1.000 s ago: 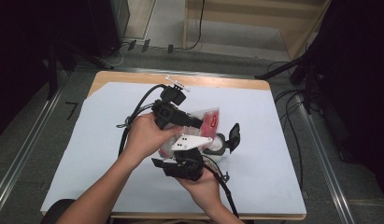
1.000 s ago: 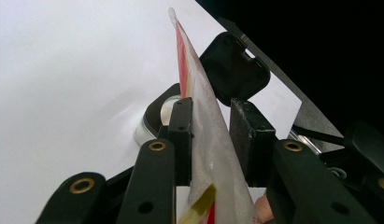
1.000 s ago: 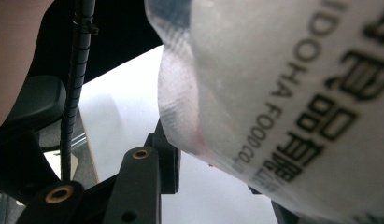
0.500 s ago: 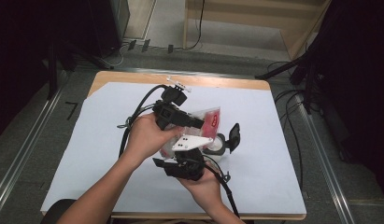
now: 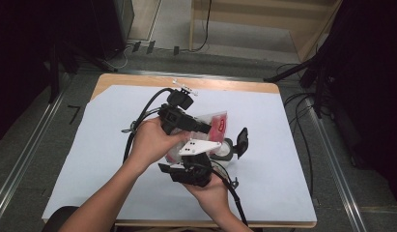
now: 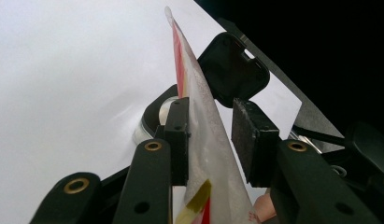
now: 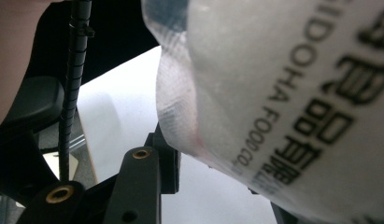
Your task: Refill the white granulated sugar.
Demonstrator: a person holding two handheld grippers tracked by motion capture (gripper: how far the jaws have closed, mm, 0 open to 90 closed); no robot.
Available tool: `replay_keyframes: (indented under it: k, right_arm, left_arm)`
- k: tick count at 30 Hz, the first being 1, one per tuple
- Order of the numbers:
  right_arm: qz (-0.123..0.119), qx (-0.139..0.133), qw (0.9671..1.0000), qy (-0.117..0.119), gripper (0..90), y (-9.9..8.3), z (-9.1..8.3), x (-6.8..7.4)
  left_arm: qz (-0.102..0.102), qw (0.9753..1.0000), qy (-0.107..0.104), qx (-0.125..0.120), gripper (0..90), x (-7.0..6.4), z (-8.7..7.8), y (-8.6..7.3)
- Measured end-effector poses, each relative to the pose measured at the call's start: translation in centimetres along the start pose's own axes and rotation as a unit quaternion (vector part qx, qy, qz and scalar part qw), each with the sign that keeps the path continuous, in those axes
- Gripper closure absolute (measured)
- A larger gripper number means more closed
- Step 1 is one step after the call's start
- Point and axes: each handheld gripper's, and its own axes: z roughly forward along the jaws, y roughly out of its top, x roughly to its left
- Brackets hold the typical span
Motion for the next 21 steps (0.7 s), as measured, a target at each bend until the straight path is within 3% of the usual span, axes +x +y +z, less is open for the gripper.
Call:
replay_keyframes:
  k: [11, 21]
  right_arm:
    - [0.020, -0.006, 0.9998, 0.002, 63.9, 0.07, -0.16, -0.15]
    - [0.010, -0.007, 0.9999, 0.001, 63.8, 0.08, -0.13, 0.08]
  left_arm:
    - [0.000, 1.0000, 0.001, 0.001, 67.1, -0.15, 0.08, 0.07]
    - [0.001, 1.0000, 0.002, 0.001, 68.2, -0.34, -0.05, 0.11]
